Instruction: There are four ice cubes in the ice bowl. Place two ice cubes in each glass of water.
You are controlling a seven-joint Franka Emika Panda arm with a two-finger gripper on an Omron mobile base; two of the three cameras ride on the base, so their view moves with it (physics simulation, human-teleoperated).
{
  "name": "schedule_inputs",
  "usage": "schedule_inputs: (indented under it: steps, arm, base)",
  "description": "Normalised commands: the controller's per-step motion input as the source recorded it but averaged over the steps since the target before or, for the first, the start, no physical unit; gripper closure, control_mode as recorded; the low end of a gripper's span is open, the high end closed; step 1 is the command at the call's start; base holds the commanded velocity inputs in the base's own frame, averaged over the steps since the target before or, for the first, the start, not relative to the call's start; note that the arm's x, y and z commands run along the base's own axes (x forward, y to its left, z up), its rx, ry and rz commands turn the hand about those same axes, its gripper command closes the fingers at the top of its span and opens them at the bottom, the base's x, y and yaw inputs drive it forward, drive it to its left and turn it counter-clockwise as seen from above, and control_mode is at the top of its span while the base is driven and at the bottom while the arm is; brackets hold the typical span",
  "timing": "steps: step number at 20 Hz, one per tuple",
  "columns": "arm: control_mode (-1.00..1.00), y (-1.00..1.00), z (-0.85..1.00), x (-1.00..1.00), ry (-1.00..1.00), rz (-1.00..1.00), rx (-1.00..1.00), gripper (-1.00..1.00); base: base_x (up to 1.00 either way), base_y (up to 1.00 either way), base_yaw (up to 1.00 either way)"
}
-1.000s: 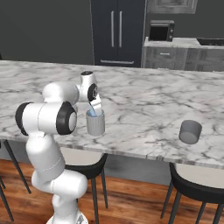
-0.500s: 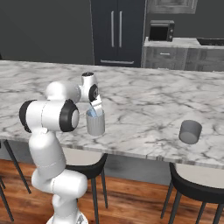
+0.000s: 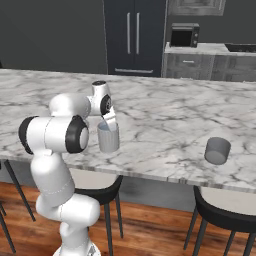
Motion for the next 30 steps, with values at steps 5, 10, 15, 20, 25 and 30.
schedule_inputs:
  steps: [5,10,15,20,25,30]
  arm:
    - [-1.0,0.04,0.01,-0.03,-0.04,0.0,-0.01,1.0]
    - [-1.0,0.08,-0.26,0.52,0.0,0.0,-0.01,1.0]
    - [-1.0,0.01,0.17,0.09,-0.08,0.0,0.0,1.0]
    - [-1.0,0.0,0.64,-0.2,-0.08,0.01,0.0,1.0]
    - [-1.0,0.3,0.55,-0.82,-0.11,0.13,-0.04,-1.0]
    - [-1.0,0.54,0.25,-1.0,0.02,0.43,-0.21,-1.0]
  base:
    - [0.0,0.0,0.0]
    - [0.0,0.0,0.0]
    - [0.0,0.0,0.0]
    - [0.0,0.0,0.0]
    - [0.0,0.0,0.0]
    - [0.0,0.0,0.0]
